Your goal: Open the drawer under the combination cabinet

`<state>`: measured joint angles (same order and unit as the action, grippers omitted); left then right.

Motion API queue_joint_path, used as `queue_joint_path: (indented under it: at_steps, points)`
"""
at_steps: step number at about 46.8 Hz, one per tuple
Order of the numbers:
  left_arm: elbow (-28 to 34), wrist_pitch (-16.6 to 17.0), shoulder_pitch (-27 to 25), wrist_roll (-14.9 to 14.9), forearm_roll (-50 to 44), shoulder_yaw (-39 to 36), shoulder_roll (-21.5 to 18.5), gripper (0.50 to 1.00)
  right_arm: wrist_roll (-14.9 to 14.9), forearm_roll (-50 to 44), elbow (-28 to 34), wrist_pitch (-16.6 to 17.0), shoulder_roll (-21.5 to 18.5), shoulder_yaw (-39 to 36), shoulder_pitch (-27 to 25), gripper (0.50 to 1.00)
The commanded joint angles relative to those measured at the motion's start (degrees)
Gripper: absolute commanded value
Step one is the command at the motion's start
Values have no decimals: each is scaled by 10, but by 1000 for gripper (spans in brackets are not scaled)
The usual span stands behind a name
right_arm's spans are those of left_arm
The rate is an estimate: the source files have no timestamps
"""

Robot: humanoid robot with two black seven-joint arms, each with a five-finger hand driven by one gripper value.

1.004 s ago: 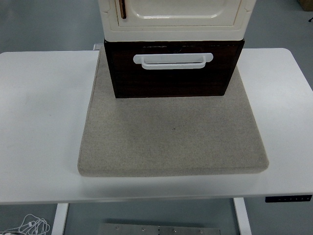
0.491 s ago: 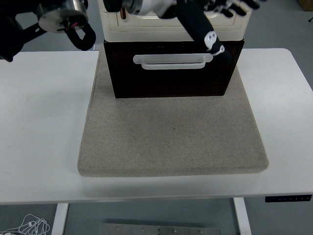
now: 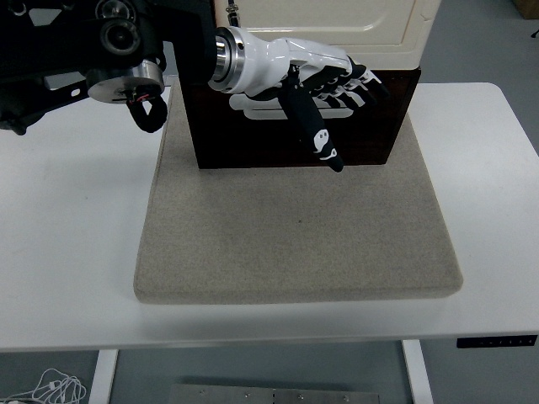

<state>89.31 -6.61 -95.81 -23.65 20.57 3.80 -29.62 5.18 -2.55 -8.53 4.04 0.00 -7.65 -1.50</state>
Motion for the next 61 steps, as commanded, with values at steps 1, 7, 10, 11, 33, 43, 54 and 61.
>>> queue_joint_path:
  at_steps: [1, 7, 10, 11, 33, 43, 54, 61]
  points:
    - [0, 5, 1, -16, -3, -14, 1, 1000, 0, 0, 0, 0, 0, 0, 0, 928]
    - [0, 41, 5, -36, -6, -33, 2, 1000, 0, 0, 0, 0, 0, 0, 0, 926]
    - [-1, 63, 7, -38, -5, -36, 11, 1000, 0, 0, 0, 0, 0, 0, 0, 926]
    - [-2, 71, 8, -38, -5, -36, 15, 1000, 0, 0, 0, 0, 0, 0, 0, 928]
    - [-8, 178, 10, -72, 0, -37, 61, 1000, 0, 1, 0, 0, 0, 0, 0, 926]
    - [-23, 179, 11, -77, 1, -38, 55, 1000, 0, 0, 0, 0, 0, 0, 0, 926]
    - [-26, 178, 11, -77, 1, -55, 55, 1000, 0, 1, 0, 0, 0, 0, 0, 926]
    - [-38, 178, 11, -77, 1, -59, 55, 1000, 0, 0, 0, 0, 0, 0, 0, 926]
